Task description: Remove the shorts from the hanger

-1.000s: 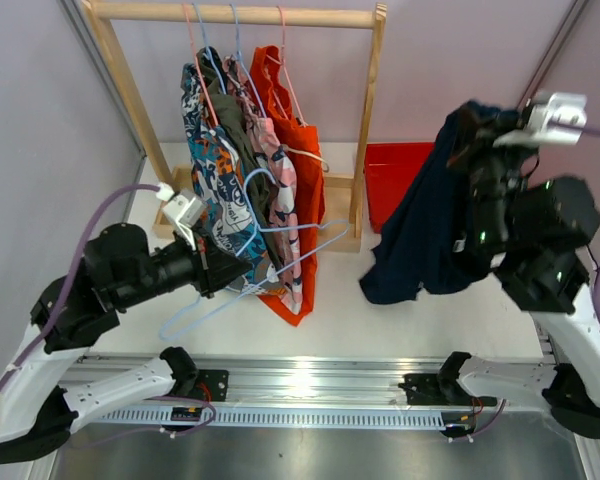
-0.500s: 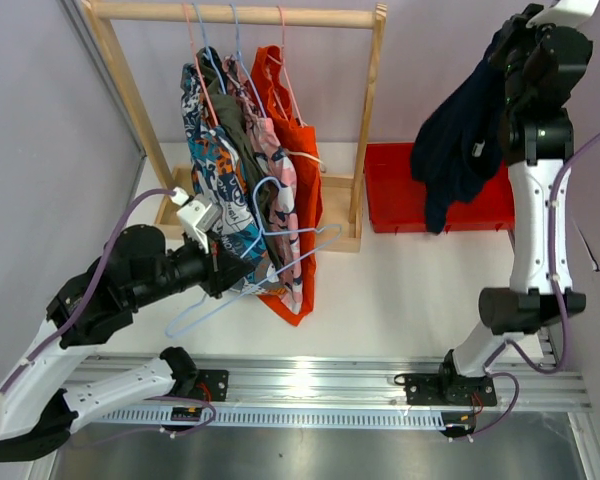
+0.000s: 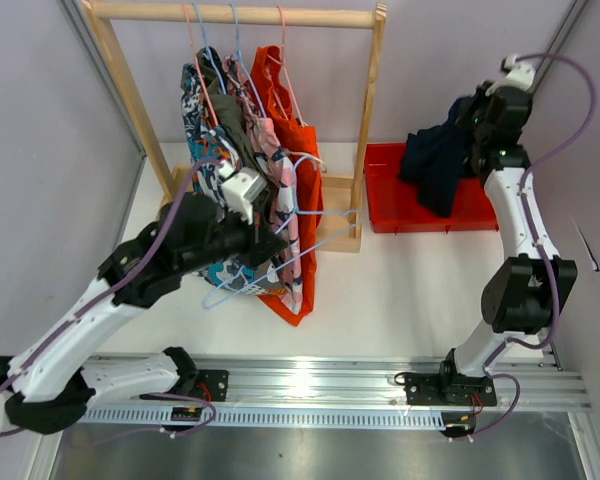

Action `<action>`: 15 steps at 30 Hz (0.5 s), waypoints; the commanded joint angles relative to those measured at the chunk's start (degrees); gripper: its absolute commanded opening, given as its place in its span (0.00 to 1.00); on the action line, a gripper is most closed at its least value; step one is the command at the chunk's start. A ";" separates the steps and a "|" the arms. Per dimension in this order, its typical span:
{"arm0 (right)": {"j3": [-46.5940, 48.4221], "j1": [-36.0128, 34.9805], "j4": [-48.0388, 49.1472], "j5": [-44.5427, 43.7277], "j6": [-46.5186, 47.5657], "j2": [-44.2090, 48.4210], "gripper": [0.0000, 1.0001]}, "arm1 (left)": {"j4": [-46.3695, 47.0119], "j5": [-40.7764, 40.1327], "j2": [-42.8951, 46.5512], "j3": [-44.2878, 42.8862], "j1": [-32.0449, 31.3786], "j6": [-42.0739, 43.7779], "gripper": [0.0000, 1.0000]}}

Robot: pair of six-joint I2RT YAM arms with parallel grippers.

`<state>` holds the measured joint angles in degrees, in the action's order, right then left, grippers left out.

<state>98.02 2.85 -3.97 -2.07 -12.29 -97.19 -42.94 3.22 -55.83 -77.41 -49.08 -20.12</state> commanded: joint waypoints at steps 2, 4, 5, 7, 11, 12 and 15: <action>-10.62 0.40 10.29 1.36 -3.44 4.11 0.00 | 6.72 -5.83 -6.73 -9.67 -0.49 -0.36 0.00; -12.84 0.84 10.04 1.36 -4.31 3.32 0.00 | 7.16 -8.31 -11.04 -14.32 -0.49 -0.27 0.00; -13.20 1.01 8.81 3.62 -4.49 2.62 0.07 | 7.43 -9.80 -12.53 -15.66 -0.49 -0.53 0.00; -12.85 2.15 4.26 5.39 -6.59 -0.45 0.87 | 8.22 -13.49 -17.26 -19.25 -0.49 -0.80 0.00; -19.67 2.77 2.46 7.60 -9.94 -0.29 0.99 | 3.31 -22.71 -26.59 -32.94 -1.19 -1.94 0.00; -21.79 2.77 3.26 7.86 -10.55 2.07 0.99 | 1.39 -27.35 -28.43 -37.94 -1.63 -1.68 0.00; -28.75 2.86 6.86 9.01 -12.22 5.77 0.99 | -5.12 -34.84 -35.03 -47.73 -3.74 0.25 0.00</action>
<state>74.17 5.65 -0.16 4.23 -21.21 -95.96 -43.42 -19.42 -87.70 -116.03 -50.72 -20.93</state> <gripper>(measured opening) 0.993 0.037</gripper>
